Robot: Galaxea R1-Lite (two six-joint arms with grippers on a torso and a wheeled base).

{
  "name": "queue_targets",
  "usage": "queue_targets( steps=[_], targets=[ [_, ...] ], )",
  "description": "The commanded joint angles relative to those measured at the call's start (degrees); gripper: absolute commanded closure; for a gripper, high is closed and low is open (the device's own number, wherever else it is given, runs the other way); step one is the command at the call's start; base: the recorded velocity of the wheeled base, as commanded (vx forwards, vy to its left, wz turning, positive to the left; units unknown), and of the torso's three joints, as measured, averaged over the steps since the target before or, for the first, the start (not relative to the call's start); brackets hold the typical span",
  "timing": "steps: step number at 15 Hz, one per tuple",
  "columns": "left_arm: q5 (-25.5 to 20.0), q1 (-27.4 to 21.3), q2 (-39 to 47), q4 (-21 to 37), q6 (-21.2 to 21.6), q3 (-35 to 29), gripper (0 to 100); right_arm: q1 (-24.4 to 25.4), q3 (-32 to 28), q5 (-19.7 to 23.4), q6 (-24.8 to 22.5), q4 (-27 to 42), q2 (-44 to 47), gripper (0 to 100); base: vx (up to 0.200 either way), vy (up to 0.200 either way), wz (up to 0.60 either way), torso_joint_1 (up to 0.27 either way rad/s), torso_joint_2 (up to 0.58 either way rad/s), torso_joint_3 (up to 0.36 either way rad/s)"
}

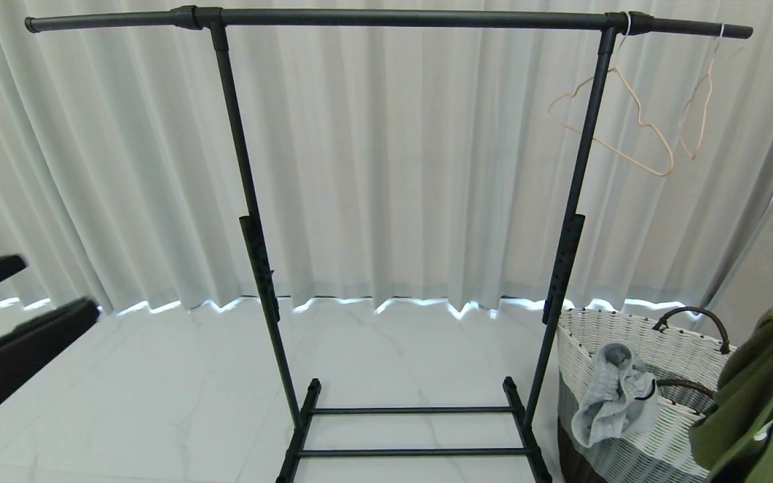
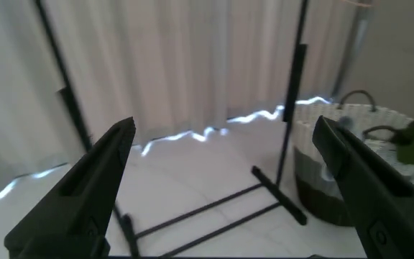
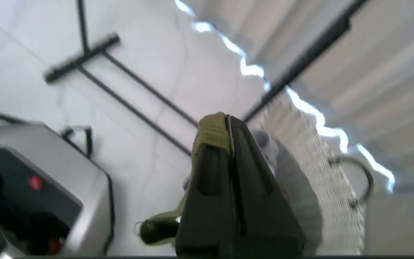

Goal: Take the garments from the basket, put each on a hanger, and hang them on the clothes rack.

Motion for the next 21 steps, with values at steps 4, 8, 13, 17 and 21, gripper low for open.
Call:
queue_targets(
  steps=[4,8,13,17,21],
  targets=[
    [13.93,-28.24,30.56,-5.77,-15.81,-7.30,0,4.06,-1.86,-0.34,1.15,-7.13,3.93,100,0.000,0.000,0.00,0.000,0.00,0.000],
    [24.31,-46.17,40.58,-5.77,-31.28,-5.81,0,7.05,-0.10,-0.34,1.07,-7.48,4.20,100,0.000,0.000,0.00,0.000,0.00,0.000],
    [26.94,-59.53,58.95,-11.13,-40.42,-10.99,0,9.25,3.33,-0.34,1.33,-10.12,4.37,100,0.000,0.000,0.00,0.000,0.00,0.000],
    [27.12,-58.04,71.60,-14.21,-40.16,-24.62,0,11.09,6.23,-0.16,1.33,-10.91,1.91,100,0.000,0.000,0.00,0.000,0.00,0.000],
    [29.05,-55.84,78.28,-14.21,-40.07,-36.31,0,11.97,9.04,-0.16,1.24,-10.91,-1.69,100,0.000,0.000,0.00,0.000,0.00,0.000]
  ],
)
